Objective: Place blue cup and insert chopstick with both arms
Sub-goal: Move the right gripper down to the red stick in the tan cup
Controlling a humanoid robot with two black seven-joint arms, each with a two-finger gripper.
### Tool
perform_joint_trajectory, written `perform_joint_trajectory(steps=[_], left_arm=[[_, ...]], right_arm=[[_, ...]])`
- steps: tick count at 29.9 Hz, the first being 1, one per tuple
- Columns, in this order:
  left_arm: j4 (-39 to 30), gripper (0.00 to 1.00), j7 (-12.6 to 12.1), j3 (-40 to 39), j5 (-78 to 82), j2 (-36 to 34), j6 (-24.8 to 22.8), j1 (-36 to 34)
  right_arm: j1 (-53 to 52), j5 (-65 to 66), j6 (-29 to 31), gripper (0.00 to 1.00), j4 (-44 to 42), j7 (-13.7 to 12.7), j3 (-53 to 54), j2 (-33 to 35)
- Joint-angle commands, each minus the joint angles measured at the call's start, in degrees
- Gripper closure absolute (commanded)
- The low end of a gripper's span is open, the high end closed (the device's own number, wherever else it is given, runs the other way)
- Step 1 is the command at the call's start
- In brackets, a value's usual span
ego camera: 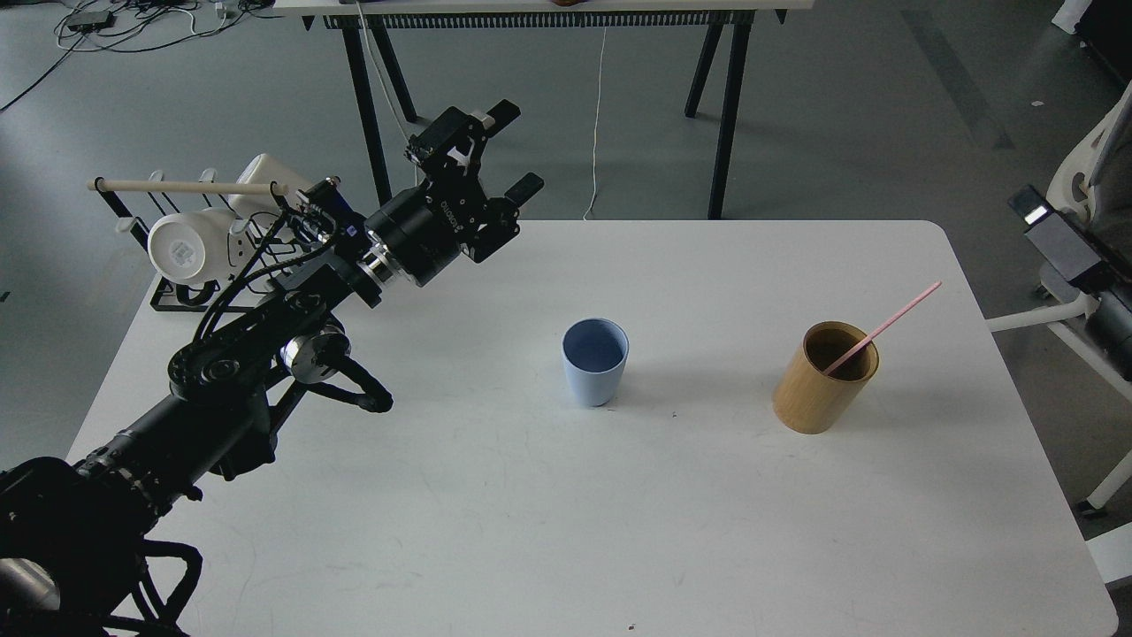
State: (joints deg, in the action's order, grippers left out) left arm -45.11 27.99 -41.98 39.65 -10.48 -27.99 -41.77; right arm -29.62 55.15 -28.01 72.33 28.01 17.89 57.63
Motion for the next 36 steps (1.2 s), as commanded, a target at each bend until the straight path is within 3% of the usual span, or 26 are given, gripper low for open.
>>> perform_joint_trajectory(steps=[1,12,17,30,36], left_arm=[[0.0,0.02,0.0,-0.3,-1.0,-0.2,0.0,0.4],[0.0,0.02,0.0,-0.3,-1.0,-0.2,0.0,2.5],[0.0,0.02,0.0,-0.3,-1.0,-0.1,0.0,2.9],[0.0,0.02,0.0,-0.3,-1.0,0.1,0.0,3.4],[0.0,0.02,0.0,-0.3,-1.1,0.1,0.0,3.5]], right_arm=[[0.2,1.5,0.0,0.02,-3.9,0.0,-1.6,-5.6],[1.4,2.0,0.0,0.09,-8.3,0.0,-5.4,-13.3],[1.3,2.0,0.0,0.3,-8.5,0.0,-5.8,-14.9],[1.3,2.0,0.0,0.43,-8.3,0.0,-5.7,-14.7],[1.1,2.0,0.0,0.58,-8.2,0.0,-5.5,-14.7]])
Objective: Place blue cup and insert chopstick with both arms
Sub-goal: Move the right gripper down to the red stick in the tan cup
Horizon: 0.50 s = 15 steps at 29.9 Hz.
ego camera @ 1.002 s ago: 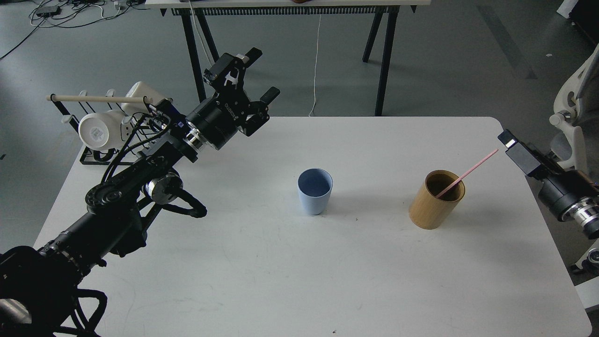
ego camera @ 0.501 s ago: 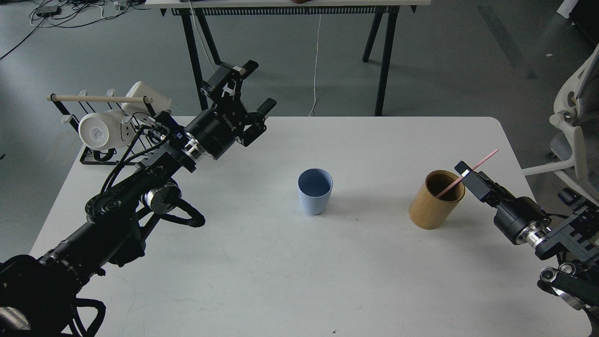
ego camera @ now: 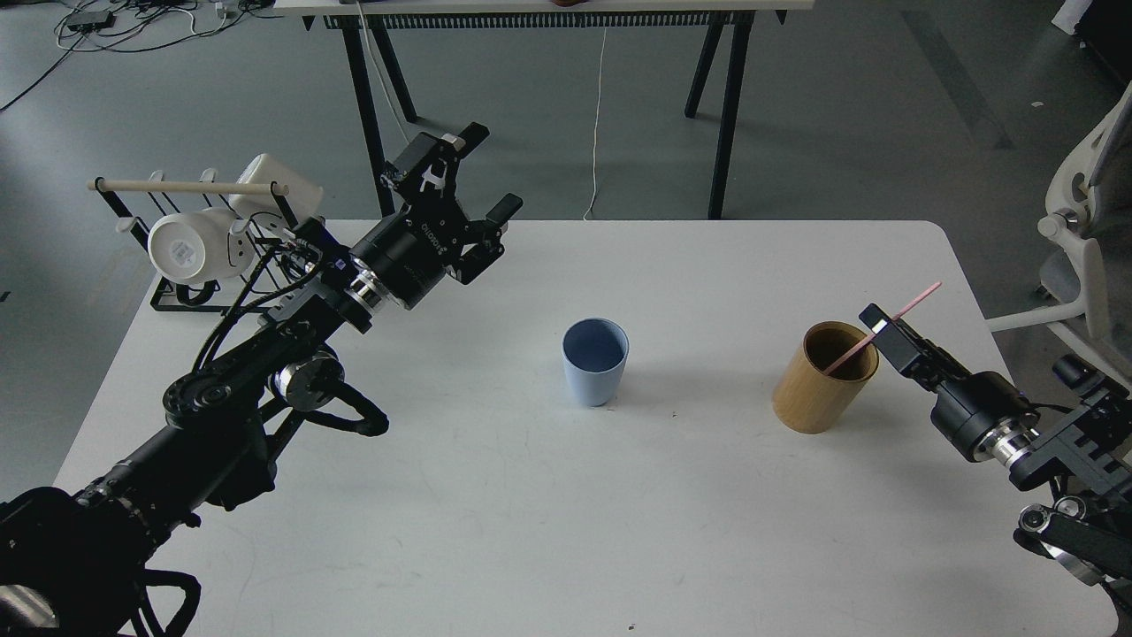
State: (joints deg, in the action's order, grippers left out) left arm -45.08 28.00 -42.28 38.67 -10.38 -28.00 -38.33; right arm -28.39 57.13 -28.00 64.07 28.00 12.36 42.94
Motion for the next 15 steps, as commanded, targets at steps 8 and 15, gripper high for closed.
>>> perform_joint_trajectory(steps=[8,15], left_arm=[[0.0,0.02,0.0,0.0,-0.1,0.1,0.0,0.7],[0.1,0.02,0.0,-0.1,-0.1,0.2,0.0,1.0]], right_arm=[[-0.4,0.0,0.0,0.78,0.1,0.0,0.0,0.0],[-0.6,0.0,0.0,0.83,0.5,0.0,0.1,0.6]])
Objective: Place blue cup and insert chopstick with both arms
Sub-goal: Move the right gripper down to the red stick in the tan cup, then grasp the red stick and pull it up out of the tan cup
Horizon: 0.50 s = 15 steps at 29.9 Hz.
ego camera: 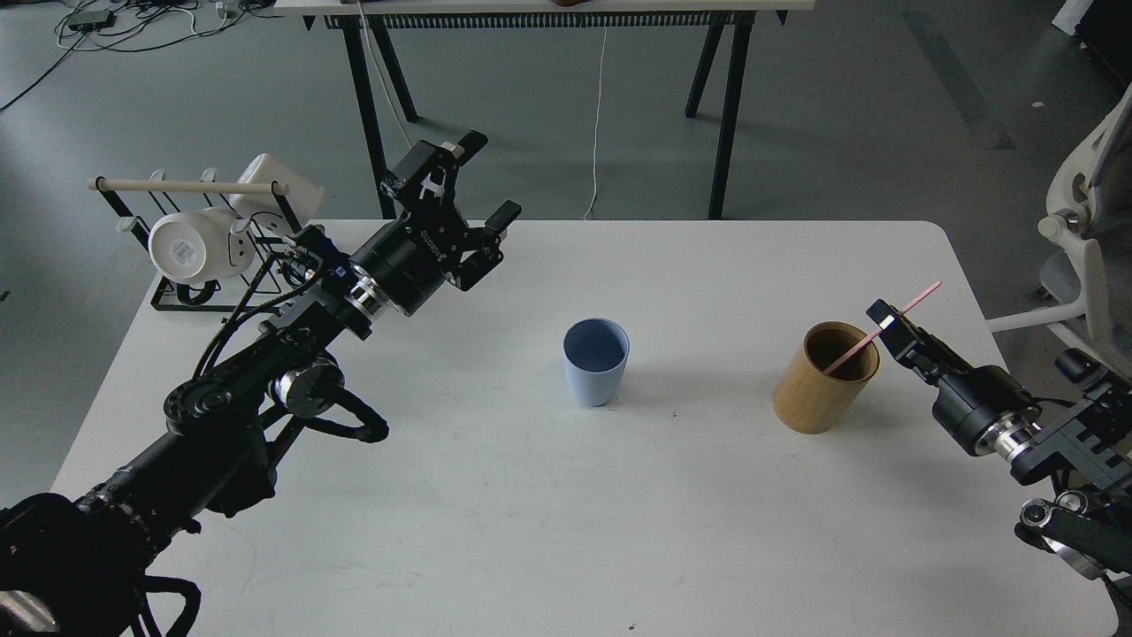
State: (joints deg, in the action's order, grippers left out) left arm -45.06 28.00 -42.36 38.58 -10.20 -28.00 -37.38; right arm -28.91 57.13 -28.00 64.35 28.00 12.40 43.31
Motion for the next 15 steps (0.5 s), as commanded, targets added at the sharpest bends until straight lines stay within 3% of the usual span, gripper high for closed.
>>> perform_joint_trajectory(steps=[1,15], left_arm=[[0.0,0.02,0.0,0.0,0.0,0.0,0.0,0.0],[0.1,0.02,0.0,-0.1,-0.2,0.3,0.0,0.1]], right_arm=[[-0.1,0.0,0.0,0.84,0.4,0.0,0.1,0.3],[-0.1,0.0,0.0,0.94,5.3,0.0,0.3,6.3]])
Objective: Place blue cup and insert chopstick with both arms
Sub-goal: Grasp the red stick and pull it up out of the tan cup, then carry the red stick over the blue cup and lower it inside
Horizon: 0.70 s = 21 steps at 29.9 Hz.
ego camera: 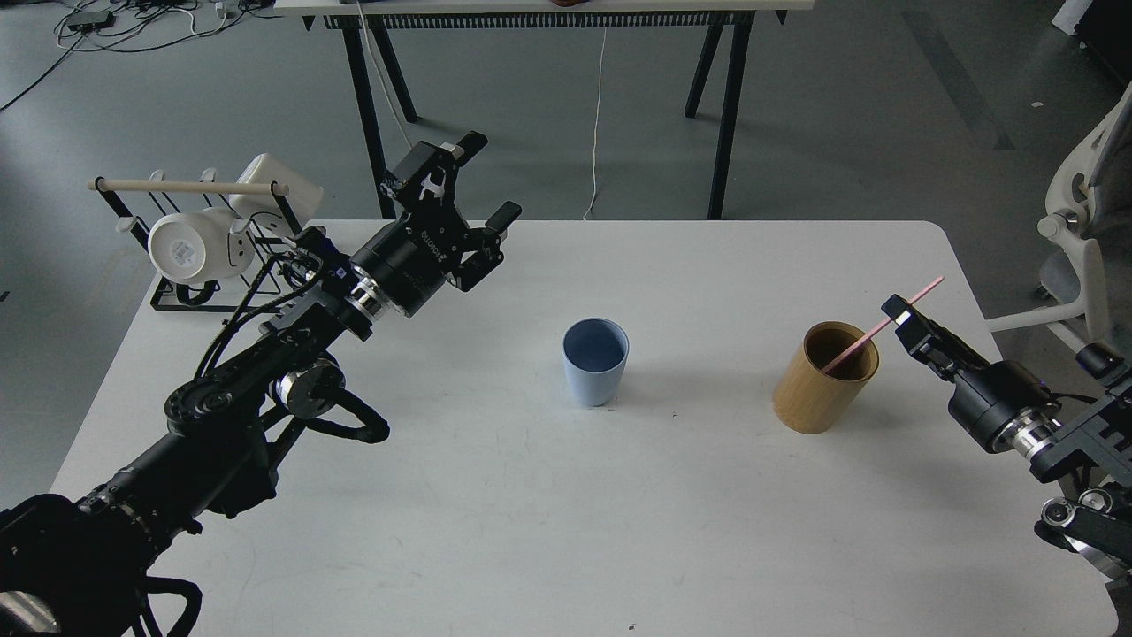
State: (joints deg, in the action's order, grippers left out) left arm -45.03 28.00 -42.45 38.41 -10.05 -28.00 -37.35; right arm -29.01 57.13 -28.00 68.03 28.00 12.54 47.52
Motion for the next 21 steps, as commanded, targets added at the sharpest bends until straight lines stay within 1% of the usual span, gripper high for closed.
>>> perform_joint_trajectory(steps=[1,5,11,14,18,21], left_arm=[[0.0,0.02,0.0,0.0,0.0,0.1,0.0,0.1],[0.0,0.02,0.0,0.0,-0.1,0.4,0.0,0.1],[-0.1,0.02,0.0,0.0,-0.8,0.4,0.0,0.4],[0.0,0.02,0.0,0.0,-1.2,0.4,0.0,0.4],[0.2,0.02,0.0,-0.1,-1.3,0.1,0.0,0.4],[0.5,0.02,0.0,-0.1,-1.3,0.0,0.0,0.4]], right_arm=[[0.0,0.0,0.0,0.94,2.2,0.0,0.3,2.9],[0.0,0.0,0.0,0.95,6.0,0.0,0.6,6.3],[0.1,-0.1,0.0,0.95,11.6,0.0,2.0,13.2],[0.0,-0.2,0.0,0.95,15.2,0.0,3.4,17.9],[-0.4,-0.5,0.0,0.95,20.9,0.0,8.1,25.0],[-2.8,-0.9,0.0,0.95,24.0,0.0,11.3,28.8]])
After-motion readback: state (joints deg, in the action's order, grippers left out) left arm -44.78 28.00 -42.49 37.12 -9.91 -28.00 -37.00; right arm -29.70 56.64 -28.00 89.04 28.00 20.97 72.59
